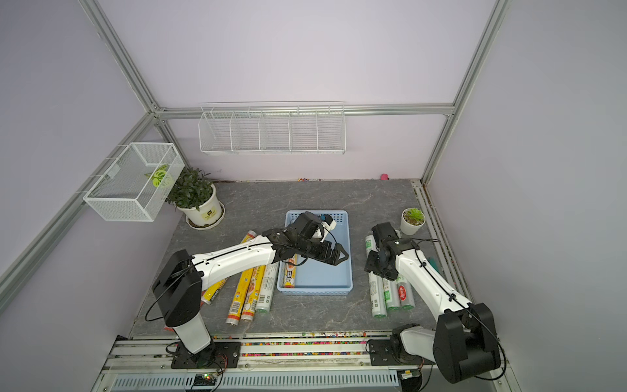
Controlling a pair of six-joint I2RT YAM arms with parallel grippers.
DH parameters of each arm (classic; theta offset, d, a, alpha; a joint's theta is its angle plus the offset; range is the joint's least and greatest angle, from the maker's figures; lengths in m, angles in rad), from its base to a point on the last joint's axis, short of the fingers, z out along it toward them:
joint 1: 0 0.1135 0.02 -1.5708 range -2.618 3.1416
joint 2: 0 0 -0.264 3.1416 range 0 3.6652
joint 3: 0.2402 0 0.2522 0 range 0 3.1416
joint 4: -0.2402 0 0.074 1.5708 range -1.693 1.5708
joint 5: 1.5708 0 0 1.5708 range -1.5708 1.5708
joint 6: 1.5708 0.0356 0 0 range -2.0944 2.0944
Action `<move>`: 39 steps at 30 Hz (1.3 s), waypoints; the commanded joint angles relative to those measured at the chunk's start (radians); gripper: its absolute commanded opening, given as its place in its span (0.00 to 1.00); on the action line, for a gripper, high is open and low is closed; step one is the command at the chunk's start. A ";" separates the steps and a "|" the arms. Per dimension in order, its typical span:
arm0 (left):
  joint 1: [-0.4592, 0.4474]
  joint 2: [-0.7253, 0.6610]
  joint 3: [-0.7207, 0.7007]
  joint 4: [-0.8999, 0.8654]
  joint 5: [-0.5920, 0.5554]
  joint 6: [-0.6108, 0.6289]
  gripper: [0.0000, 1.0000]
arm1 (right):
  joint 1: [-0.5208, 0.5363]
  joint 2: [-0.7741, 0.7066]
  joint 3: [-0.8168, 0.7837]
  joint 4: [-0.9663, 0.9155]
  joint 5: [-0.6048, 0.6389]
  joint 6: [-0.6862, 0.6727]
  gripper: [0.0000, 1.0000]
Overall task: Put the plastic wrap into the basket
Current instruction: Pick up the plastic wrap from the center of the board.
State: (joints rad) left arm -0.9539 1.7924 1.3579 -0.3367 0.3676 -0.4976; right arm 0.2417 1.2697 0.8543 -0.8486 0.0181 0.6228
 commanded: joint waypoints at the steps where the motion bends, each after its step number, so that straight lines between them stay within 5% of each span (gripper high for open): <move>1: -0.014 0.048 0.057 -0.022 0.071 0.022 1.00 | -0.001 0.030 -0.018 0.011 -0.026 -0.031 0.59; 16: -0.020 0.038 0.065 -0.047 -0.027 0.032 1.00 | 0.021 0.197 0.029 0.039 -0.003 -0.152 0.64; 29: -0.017 0.018 0.052 -0.037 -0.071 0.022 1.00 | 0.046 0.365 0.095 0.186 0.008 -0.242 0.58; 39: -0.005 -0.004 0.024 -0.014 -0.094 -0.005 1.00 | 0.085 0.421 0.128 0.120 0.029 -0.191 0.60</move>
State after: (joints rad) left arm -0.9649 1.8236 1.4002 -0.3672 0.2913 -0.4934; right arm 0.3099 1.6806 0.9836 -0.6968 0.0338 0.4065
